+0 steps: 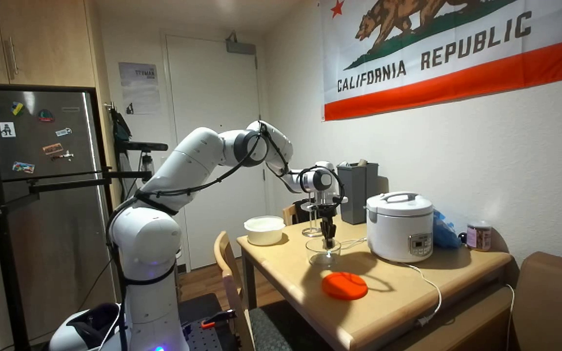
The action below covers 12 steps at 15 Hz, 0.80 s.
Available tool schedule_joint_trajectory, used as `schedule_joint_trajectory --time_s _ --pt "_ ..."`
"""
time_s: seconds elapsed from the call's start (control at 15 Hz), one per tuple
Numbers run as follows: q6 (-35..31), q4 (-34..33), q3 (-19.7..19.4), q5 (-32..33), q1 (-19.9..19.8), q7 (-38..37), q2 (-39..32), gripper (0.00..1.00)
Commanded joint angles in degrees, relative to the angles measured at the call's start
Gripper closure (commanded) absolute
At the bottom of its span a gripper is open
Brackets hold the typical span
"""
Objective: Remove the orange lid from the lunchbox, remove the white napkin from the lunchbox
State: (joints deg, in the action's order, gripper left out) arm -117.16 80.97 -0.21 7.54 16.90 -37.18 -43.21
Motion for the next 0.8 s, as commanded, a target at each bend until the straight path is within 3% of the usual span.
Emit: schedule_joint_trajectory --time_s 0.0,0.73 --pt "-1.11 4.39 -1.04 0.09 -0.38 0.64 4.68 0.83" --pt "-5.13 17.81 -4.15 0.20 -4.95 -0.73 16.53 0.84"
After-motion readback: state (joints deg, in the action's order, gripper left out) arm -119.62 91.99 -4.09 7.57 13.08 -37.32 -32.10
